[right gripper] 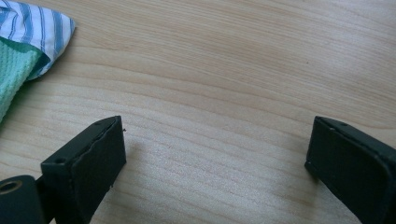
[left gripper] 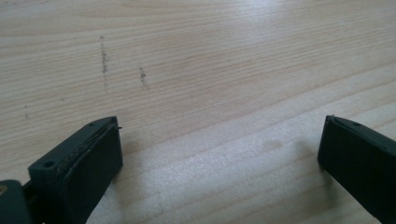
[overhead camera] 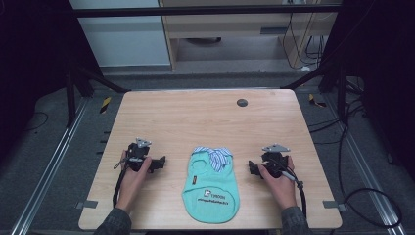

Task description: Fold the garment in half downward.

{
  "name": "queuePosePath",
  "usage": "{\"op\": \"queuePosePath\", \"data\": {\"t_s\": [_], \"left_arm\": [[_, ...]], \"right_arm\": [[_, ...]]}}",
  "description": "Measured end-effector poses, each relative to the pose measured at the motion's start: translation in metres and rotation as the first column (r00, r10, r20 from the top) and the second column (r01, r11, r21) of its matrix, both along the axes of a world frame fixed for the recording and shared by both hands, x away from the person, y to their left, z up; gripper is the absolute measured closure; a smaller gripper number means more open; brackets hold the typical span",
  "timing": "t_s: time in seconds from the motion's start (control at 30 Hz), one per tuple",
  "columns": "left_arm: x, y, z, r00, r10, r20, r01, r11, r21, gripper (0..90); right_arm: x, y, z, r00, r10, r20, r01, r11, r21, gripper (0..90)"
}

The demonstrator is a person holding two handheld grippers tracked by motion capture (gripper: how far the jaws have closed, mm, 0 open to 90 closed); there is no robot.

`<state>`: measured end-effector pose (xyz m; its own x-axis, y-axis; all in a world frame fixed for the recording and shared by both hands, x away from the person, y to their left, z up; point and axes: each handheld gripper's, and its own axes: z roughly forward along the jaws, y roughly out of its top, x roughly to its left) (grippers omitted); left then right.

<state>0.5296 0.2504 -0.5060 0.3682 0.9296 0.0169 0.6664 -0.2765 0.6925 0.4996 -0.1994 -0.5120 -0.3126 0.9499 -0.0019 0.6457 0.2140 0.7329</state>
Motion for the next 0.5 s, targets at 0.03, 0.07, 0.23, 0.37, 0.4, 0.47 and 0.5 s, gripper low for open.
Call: {"op": "queuePosePath", "data": {"t_s": [0.03,0.07,0.23,0.37,0.4,0.47,0.5], "left_arm": [[-0.001,0.001,-0.002,0.9994,-0.027,0.023,0.028,0.9996,-0.009,0.0],[-0.001,0.001,-0.002,0.9994,-0.027,0.023,0.028,0.9996,-0.009,0.0],[-0.003,0.003,-0.001,0.9985,-0.044,0.033,0.045,0.999,-0.004,1.1],[-0.006,0.0,0.006,0.9978,-0.053,0.04,0.053,0.9984,0.021,6.5],[-0.007,-0.001,0.009,0.9974,-0.059,0.042,0.058,0.9981,0.021,6.4],[-0.008,-0.003,0.011,0.9968,-0.063,0.049,0.062,0.998,0.013,6.5],[-0.008,-0.007,0.017,0.9934,-0.093,0.067,0.092,0.9957,0.016,6.5]], "right_arm": [[0.0,0.0,0.0,1.0,-0.001,-0.001,0.001,1.0,0.0,4.8],[0.0,0.0,0.0,1.0,-0.001,-0.001,0.001,1.0,0.0,4.8],[-0.001,0.002,0.001,0.9999,-0.013,-0.005,0.013,1.0,-0.002,7.4],[-0.005,0.01,0.009,1.0,0.003,0.009,-0.003,0.999,-0.05,19.8],[-0.005,0.012,0.012,0.9997,0.012,0.023,-0.011,0.998,-0.056,20.5],[-0.006,0.014,0.015,0.9993,0.022,0.029,-0.021,0.999,-0.044,22.2],[-0.006,0.021,0.02,0.9976,0.055,0.042,-0.054,0.998,-0.035,25.6]]}}
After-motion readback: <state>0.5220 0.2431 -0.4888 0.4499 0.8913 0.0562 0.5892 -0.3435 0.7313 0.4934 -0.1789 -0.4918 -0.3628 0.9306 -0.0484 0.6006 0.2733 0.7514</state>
